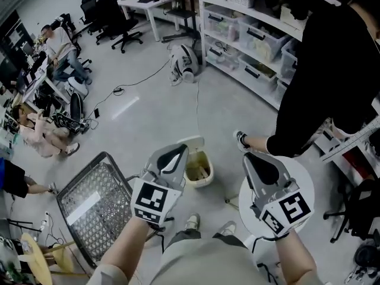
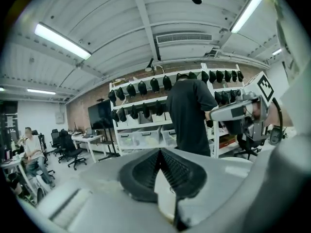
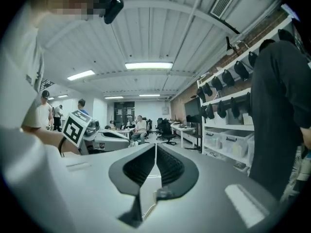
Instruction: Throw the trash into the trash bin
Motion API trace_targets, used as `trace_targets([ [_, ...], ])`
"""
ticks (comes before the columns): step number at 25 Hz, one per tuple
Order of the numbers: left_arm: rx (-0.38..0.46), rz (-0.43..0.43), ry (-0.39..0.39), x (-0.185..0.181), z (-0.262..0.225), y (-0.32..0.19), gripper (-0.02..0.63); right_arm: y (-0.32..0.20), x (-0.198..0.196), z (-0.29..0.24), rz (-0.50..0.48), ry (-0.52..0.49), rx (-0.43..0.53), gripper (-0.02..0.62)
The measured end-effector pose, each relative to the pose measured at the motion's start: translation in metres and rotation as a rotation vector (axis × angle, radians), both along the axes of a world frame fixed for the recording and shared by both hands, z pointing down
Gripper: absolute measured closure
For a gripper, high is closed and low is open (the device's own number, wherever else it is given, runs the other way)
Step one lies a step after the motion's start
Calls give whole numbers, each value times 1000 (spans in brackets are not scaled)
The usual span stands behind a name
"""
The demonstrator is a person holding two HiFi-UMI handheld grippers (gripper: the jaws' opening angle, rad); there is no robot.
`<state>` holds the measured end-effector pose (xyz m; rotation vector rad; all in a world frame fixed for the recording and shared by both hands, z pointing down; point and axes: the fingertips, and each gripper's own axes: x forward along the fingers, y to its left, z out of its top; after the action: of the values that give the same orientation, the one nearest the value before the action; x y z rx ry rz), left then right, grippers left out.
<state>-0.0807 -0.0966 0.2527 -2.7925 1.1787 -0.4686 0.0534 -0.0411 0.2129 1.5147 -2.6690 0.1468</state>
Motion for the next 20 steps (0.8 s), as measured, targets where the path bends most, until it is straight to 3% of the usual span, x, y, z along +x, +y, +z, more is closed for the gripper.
trace_targets([
  [10, 152, 2, 134, 20, -99, 43, 603, 43, 15, -93, 12, -9, 181, 591],
  [15, 188, 21, 134, 28, -113, 59, 603, 58, 18, -118, 4, 45, 265, 591],
  [20, 181, 16, 130, 23, -111, 61, 603, 64, 15, -113, 12, 78, 271, 592],
])
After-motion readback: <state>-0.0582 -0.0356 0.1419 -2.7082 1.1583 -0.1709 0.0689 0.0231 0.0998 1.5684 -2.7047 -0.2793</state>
